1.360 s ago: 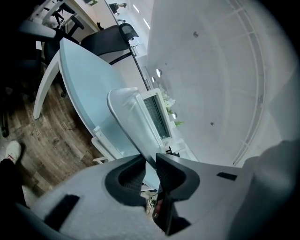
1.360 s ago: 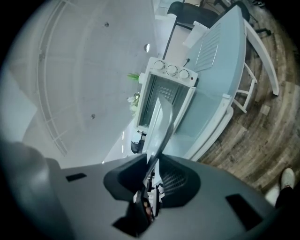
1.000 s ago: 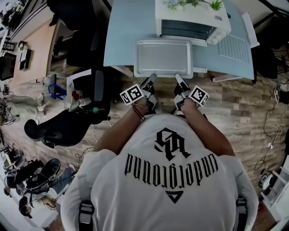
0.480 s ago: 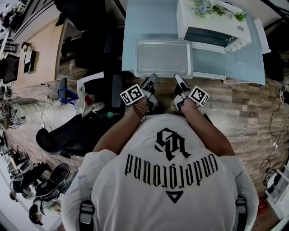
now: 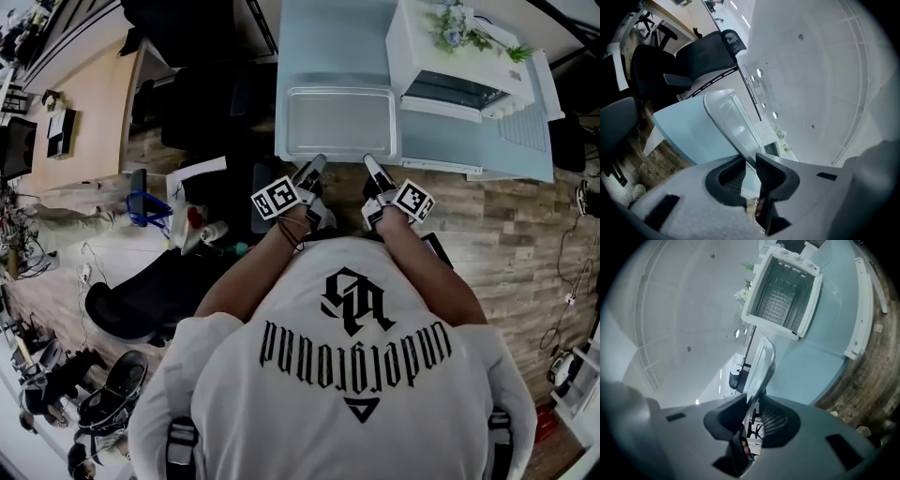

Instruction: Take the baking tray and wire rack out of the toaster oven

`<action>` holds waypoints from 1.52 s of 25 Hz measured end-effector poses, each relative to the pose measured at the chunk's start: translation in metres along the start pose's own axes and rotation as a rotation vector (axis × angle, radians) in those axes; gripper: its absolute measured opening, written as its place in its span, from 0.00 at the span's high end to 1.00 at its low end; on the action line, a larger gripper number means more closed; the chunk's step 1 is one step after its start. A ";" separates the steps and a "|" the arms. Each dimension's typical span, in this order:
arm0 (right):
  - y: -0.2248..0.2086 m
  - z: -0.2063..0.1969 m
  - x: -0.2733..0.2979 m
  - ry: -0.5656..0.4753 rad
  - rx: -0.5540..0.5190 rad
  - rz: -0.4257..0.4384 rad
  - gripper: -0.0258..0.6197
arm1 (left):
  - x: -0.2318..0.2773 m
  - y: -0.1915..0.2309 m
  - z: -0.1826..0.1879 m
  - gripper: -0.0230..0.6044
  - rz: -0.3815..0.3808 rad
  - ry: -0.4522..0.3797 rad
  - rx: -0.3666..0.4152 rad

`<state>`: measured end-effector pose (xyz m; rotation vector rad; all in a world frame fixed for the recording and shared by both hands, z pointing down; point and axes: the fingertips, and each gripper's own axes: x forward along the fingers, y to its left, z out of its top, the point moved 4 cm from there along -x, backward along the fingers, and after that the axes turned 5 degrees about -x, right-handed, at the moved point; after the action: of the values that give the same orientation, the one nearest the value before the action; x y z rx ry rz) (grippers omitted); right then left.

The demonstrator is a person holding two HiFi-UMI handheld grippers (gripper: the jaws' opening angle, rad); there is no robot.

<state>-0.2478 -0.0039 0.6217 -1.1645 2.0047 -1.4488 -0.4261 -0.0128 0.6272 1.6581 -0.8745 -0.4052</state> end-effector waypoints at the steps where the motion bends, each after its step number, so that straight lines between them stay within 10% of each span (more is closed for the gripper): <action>1: 0.002 -0.002 0.003 -0.001 -0.004 -0.001 0.83 | -0.002 0.001 0.004 0.85 -0.004 -0.001 0.000; 38: -0.054 0.030 0.102 0.126 -0.006 -0.081 0.82 | 0.071 0.057 0.064 0.85 0.093 0.012 -0.044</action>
<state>-0.2634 -0.1103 0.6741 -1.1969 2.0683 -1.5934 -0.4412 -0.1122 0.6759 1.5717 -0.9236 -0.3479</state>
